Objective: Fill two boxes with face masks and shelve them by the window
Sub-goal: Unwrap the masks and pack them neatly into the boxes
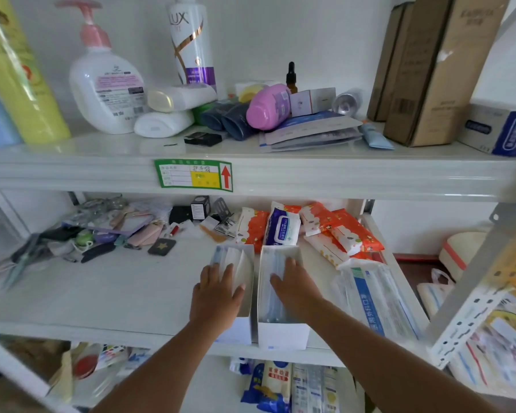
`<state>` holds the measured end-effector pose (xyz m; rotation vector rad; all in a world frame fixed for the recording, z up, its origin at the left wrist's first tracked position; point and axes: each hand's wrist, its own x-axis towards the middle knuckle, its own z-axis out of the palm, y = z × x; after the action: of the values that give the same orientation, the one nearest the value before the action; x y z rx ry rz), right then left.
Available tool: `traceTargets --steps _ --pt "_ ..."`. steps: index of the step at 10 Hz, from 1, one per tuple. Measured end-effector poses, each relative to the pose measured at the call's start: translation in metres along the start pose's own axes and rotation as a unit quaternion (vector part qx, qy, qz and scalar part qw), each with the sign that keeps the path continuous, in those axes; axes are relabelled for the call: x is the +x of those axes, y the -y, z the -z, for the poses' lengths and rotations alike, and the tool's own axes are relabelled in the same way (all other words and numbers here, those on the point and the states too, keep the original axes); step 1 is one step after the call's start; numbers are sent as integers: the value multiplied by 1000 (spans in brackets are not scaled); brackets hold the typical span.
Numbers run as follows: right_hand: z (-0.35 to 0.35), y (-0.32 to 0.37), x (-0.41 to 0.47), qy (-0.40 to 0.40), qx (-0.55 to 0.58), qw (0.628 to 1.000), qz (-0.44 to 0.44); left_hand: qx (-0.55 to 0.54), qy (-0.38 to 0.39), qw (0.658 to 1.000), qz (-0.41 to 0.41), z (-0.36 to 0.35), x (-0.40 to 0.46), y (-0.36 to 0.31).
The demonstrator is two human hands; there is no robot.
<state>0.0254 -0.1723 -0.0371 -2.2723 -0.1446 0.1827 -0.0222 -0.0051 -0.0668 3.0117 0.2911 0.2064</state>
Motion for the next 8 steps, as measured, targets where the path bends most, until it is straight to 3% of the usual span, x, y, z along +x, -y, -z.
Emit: traceTargets --steps 2,3,6,8 --pt "-9 -7 3 6 22 996 -89 30 -14 999 12 1 1 -1" --pt "-10 -13 3 2 -70 994 -82 52 -8 999 2 -3 2 0" --pt "-12 -3 -1 41 -113 991 -63 44 -25 999 13 -3 2 -1" --pt "-10 -4 11 45 -16 985 -169 45 -52 997 -32 1 0 -1"
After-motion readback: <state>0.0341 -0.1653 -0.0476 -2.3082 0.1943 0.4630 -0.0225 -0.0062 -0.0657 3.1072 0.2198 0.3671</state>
